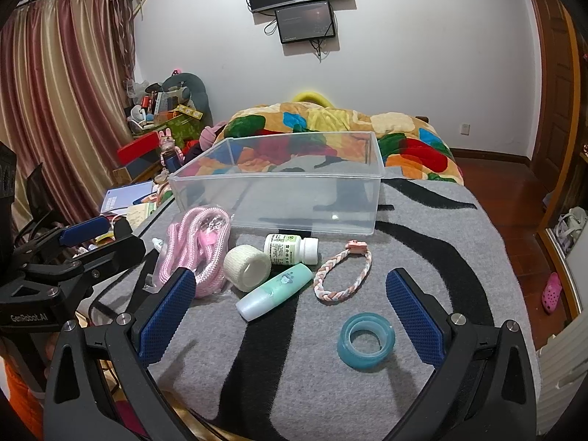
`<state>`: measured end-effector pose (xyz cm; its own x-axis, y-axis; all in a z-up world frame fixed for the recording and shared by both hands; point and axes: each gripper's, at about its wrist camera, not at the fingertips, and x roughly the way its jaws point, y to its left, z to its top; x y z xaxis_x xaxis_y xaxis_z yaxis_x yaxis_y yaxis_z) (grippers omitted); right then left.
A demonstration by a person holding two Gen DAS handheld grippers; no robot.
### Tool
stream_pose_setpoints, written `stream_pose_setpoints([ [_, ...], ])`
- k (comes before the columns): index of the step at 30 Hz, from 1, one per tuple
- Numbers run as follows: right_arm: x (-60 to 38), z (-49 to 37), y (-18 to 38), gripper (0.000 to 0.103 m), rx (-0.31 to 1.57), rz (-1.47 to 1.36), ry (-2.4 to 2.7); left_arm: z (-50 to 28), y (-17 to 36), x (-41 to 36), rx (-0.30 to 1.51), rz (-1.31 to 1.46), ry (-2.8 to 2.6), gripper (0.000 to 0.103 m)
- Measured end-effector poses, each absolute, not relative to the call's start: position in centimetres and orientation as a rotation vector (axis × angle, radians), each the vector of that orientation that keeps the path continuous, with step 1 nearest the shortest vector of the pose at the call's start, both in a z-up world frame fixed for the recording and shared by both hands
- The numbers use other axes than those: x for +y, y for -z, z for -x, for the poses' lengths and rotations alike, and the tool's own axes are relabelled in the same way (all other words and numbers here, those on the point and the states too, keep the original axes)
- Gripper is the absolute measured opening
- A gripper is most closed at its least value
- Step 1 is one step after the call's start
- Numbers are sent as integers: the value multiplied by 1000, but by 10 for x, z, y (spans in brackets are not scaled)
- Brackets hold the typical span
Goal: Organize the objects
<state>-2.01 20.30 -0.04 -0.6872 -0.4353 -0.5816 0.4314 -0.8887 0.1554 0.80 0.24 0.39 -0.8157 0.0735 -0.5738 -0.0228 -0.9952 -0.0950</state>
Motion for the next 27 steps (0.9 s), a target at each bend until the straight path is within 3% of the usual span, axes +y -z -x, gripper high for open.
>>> stream_pose_setpoints([
  [27,201,19,0,103,-10,-871,2515,-11,0,5,-135,949,-2940,103],
])
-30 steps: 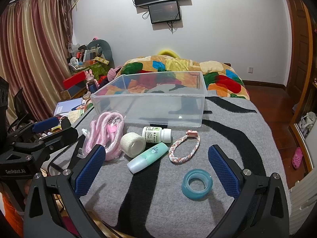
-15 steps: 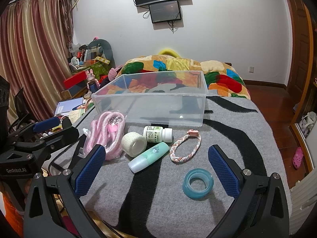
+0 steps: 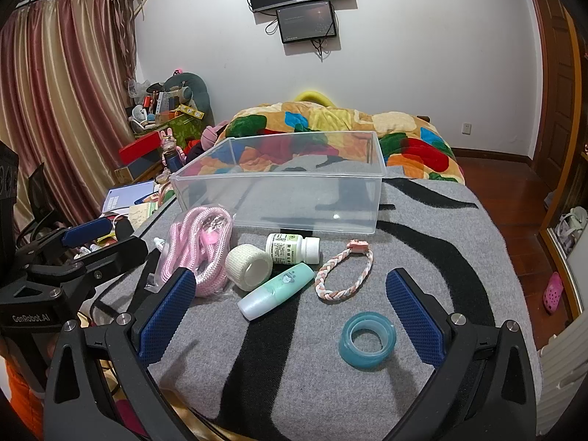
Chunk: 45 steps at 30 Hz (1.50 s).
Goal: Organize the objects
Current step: 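Grasp the bagged pink rope with the left tool while the right tool grasps the blue tape roll, then carry the pink rope into the clear box with the left tool while the right drops the blue tape in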
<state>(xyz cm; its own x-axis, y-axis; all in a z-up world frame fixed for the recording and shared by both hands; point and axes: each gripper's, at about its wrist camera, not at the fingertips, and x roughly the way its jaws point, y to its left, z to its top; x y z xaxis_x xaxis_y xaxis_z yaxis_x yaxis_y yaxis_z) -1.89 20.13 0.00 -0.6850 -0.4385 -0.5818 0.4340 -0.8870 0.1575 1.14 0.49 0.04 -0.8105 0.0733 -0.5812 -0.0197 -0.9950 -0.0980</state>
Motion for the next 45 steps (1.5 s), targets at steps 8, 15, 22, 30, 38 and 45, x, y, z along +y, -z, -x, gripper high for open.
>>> stream_pose_setpoints([
  [8,210,17,4,103,27,-899,2532,8,-5,7,-118,1019,-2924,103],
  [15,237,20,20,103,23,-987,2562,52,12,15,-57,1178,-2924,103],
  [22,250,28,40,92,10,-1045,2552,80,37,5,-103,1334,-2951,103],
  [30,247,33,53,41,0,-1086,2488,73,50,6,-139,1318,-2894,73],
  [38,241,26,43,35,6,-1027,2489,51,44,14,-28,1245,-2884,50],
  [45,233,29,31,35,9,-976,2499,34,29,-1,-88,1176,-2874,22],
])
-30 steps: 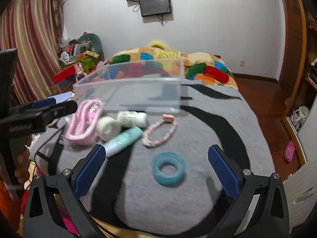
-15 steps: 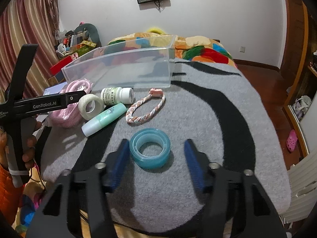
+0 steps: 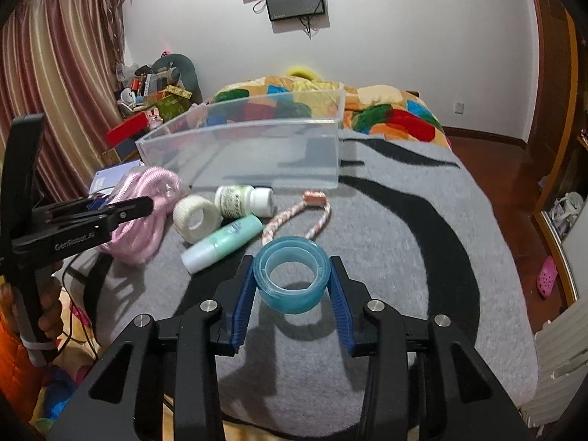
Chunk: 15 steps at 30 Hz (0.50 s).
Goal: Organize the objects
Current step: 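Carry the pink rope into the clear box with the left tool while the right drops the blue tape in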
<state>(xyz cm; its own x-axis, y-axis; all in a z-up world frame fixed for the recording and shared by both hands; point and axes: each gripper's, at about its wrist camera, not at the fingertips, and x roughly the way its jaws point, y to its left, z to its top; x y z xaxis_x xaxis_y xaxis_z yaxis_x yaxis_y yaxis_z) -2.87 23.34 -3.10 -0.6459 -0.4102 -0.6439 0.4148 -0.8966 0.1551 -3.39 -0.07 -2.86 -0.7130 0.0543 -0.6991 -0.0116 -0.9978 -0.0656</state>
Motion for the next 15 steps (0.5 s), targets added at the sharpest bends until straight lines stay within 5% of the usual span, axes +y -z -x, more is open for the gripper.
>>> stream_pose_setpoints([
  [15,211,56,-11,35,-4,-824,2527,18,-17,-22,-169,1002,-2899,19],
])
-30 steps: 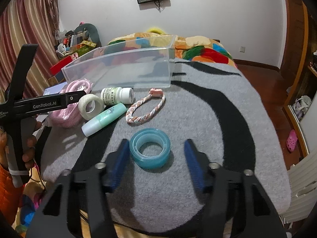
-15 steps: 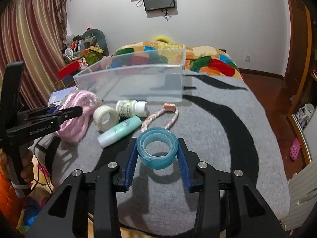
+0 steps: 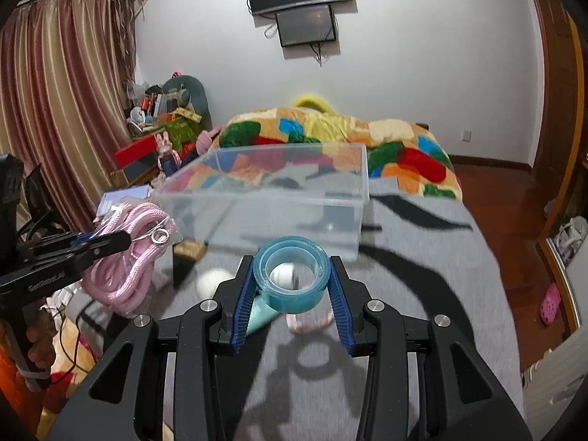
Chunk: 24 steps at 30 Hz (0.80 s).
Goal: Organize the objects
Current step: 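Carry the pink rope into the clear box with the left tool while the right drops the blue tape in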
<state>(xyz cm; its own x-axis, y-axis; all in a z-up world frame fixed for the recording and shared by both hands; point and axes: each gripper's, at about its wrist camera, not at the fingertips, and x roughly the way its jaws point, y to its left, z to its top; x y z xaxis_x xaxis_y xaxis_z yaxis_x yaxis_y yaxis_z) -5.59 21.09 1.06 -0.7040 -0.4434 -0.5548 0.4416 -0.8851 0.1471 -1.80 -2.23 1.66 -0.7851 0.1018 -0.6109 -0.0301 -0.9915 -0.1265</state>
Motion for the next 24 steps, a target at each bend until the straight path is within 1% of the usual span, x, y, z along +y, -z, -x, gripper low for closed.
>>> stream_pose_setpoints([
  [5,203,80,-25,35,-13,-800,2532,32,-37,-31,-209,933,-2923,19],
  [11,190,113,-29,35,-2,-825,2545,70,-52,-44,-265,882,-2960,19],
  [15,181,140,-21,35,-5,-895,2534,101,-49,-51,-306,895,-2971,19],
  [23,162,178,-1,35,52,-1029,2524,156,-25,-52,-365,1007,-2939,19],
  [24,159,181,1,35,59,-1040,2520,161,-23,-51,-358,1021,-2939,18],
])
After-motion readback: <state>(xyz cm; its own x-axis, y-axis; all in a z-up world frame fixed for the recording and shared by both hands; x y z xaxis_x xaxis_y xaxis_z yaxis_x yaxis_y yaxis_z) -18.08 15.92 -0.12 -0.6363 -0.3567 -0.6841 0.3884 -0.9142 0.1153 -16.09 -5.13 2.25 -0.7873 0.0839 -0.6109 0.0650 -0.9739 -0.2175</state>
